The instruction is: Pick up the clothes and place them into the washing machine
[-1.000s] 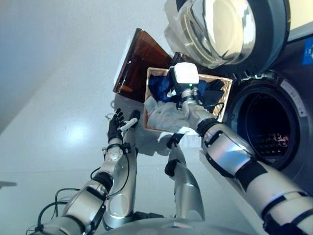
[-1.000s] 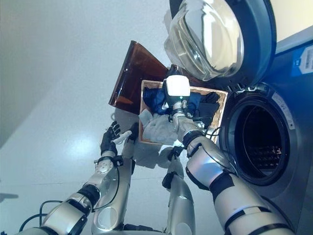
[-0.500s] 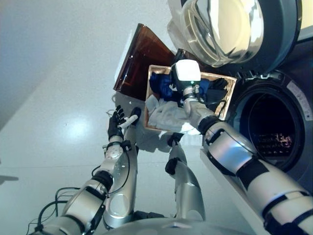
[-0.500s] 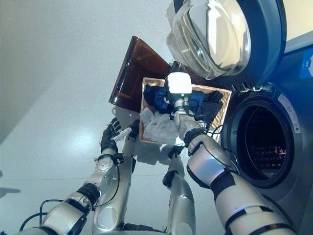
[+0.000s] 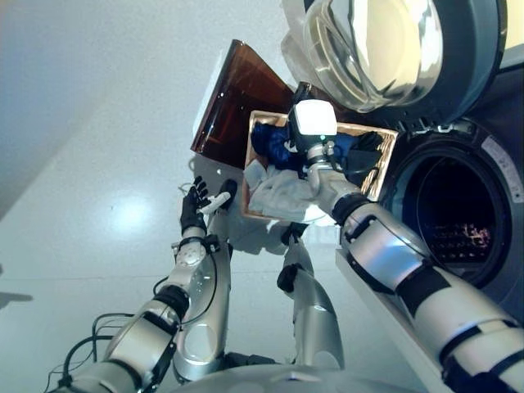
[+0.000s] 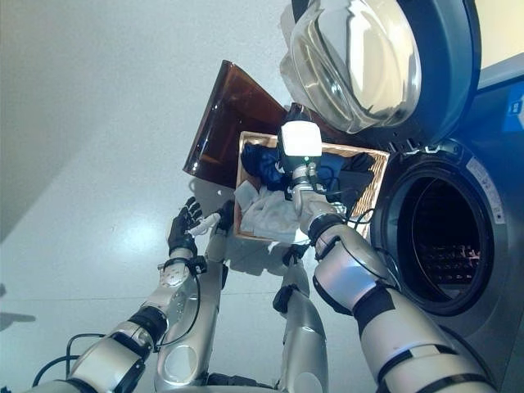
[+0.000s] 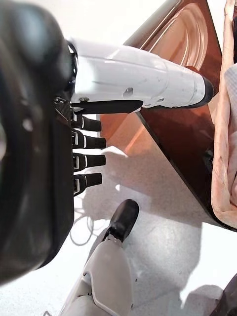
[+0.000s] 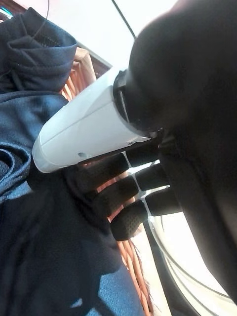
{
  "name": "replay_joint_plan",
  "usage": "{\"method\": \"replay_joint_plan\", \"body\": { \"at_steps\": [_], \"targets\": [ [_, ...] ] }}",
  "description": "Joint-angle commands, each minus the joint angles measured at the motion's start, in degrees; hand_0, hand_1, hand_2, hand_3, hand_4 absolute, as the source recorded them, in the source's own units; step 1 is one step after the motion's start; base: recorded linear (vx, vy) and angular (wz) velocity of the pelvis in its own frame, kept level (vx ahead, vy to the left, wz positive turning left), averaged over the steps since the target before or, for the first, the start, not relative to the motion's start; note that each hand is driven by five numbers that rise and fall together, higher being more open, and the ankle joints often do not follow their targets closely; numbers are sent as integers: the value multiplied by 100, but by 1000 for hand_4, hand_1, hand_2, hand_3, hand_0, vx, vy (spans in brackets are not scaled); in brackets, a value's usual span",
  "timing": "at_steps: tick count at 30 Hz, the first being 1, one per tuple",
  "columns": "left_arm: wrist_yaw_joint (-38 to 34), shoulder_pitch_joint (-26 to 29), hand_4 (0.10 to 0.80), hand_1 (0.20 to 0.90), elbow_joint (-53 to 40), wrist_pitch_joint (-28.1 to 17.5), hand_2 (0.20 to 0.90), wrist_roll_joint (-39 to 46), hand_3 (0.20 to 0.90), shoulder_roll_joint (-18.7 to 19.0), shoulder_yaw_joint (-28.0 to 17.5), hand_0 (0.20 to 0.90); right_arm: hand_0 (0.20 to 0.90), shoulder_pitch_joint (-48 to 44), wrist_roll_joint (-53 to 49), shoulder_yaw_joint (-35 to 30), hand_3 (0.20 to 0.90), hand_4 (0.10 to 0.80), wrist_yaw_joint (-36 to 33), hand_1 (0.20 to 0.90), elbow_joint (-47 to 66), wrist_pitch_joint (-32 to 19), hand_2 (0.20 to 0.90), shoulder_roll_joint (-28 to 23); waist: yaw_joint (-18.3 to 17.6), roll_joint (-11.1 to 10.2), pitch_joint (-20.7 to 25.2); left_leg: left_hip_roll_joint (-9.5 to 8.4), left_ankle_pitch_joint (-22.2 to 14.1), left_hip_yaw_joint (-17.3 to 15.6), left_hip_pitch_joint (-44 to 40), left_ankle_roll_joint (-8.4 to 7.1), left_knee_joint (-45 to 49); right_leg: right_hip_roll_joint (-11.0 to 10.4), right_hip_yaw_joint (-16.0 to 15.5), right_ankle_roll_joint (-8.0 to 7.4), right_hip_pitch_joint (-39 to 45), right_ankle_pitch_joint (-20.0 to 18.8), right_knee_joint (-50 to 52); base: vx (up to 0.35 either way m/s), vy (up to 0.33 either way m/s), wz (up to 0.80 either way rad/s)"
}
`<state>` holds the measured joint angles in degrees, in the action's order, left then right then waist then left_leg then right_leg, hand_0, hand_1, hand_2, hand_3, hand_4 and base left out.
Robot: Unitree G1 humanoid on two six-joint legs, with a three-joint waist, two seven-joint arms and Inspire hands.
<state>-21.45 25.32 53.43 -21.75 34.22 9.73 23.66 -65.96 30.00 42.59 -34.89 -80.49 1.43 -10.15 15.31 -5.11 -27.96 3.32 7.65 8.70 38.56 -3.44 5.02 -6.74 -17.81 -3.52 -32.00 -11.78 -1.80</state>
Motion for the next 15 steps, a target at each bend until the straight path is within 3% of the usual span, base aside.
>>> {"method": "replay_joint_plan", "body": {
  "at_steps": [1, 15],
  "targets": [
    [-95, 64, 800, 900, -182, -275, 900, -80, 900, -72, 150, 900, 200, -350, 41, -95, 200, 300, -232, 200, 154, 51, 200, -323, 152, 326, -183, -284, 502, -307, -557, -93, -1002, 62, 48, -287, 393, 346, 576, 1, 16, -3],
    [-238, 35, 800, 900, 1356, 31, 900, -598, 900, -104, -539, 900, 200, 823, -969, -577, 200, 300, -268, 200, 1255, -770, 200, -110, -106, 45, 14, -230, 270, -639, -1450, -36, -1002, 69, 286, -293, 1148, 425, 615, 33, 18, -9]
  ]
}}
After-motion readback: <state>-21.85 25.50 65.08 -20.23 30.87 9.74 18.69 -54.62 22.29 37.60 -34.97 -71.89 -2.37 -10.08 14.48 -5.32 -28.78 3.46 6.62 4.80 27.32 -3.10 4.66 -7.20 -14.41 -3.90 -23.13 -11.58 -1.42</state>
